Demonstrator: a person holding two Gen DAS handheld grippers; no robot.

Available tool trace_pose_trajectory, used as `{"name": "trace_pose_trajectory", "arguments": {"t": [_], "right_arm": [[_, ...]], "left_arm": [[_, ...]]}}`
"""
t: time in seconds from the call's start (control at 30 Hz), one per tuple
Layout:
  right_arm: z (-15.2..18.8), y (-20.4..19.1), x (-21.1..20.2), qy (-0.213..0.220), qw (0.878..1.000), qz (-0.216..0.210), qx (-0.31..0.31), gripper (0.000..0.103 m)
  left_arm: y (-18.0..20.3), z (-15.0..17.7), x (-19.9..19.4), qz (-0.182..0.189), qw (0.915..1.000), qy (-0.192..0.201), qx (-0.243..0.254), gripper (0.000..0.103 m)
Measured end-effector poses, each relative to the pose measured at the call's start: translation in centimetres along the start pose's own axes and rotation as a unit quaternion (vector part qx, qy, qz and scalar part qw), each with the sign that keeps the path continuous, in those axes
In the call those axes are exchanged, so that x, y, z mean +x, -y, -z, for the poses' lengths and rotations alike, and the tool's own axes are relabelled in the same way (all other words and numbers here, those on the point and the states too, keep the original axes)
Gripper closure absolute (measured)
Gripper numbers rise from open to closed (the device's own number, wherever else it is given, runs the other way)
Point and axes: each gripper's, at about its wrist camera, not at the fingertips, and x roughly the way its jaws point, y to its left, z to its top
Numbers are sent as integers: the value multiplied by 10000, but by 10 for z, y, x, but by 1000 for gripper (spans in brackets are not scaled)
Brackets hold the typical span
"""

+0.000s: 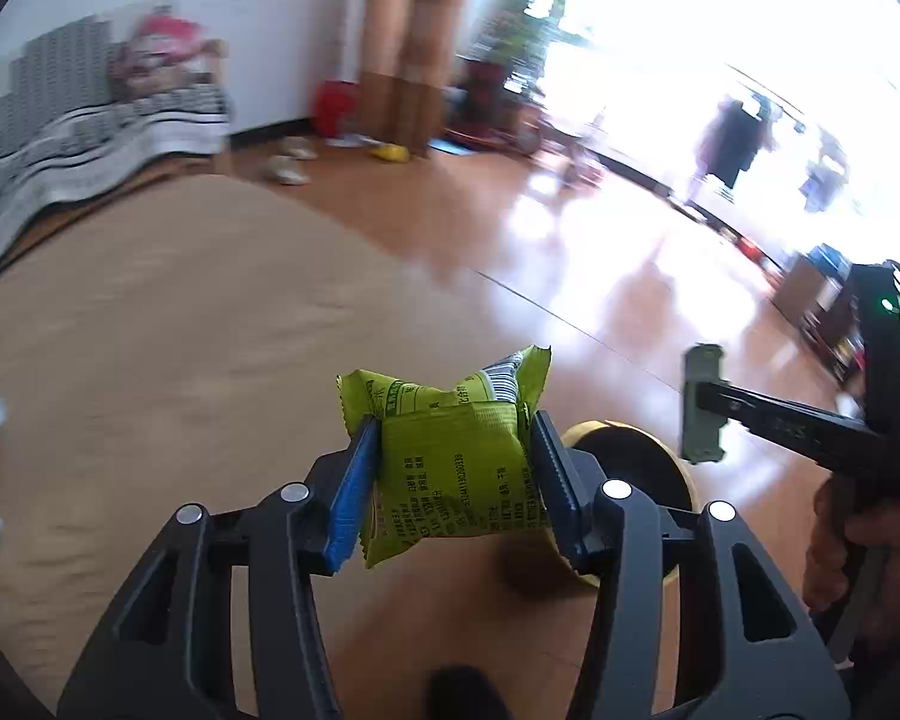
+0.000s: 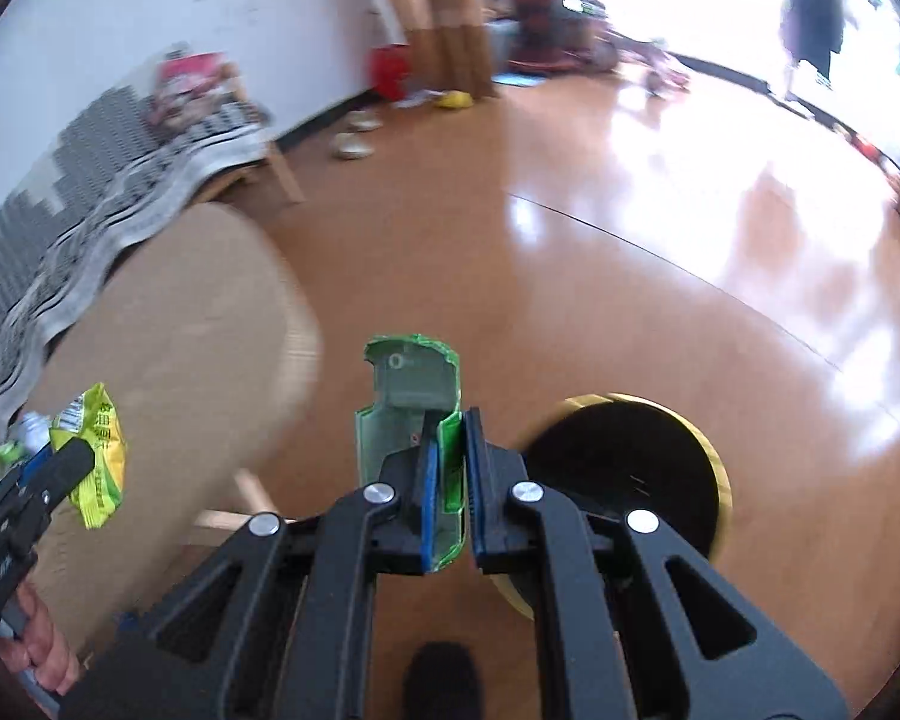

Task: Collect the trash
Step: 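Carry both items to the bin and open both tools over it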

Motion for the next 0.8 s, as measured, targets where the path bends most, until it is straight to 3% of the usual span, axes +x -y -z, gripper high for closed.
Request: {"name": "trace_pose_trajectory", "arguments": {"t": [0.1,0.27,0.6,0.8], "right_arm": [[5,46,14,-141,9992,258,276,94],[12,88,39,-467,9962,367,644,94],[4,86,44,-527,9957,301,695,94],[9,96,41,-550,9944,366,820,94]], "left_arm": [[45,11,41,392,9985,-277,273,53],[95,32,91,762,9923,-677,706,53],[126,52,144,1078,9853,-1051,804,51],[135,56,142,1187,9852,-914,835,26]]}}
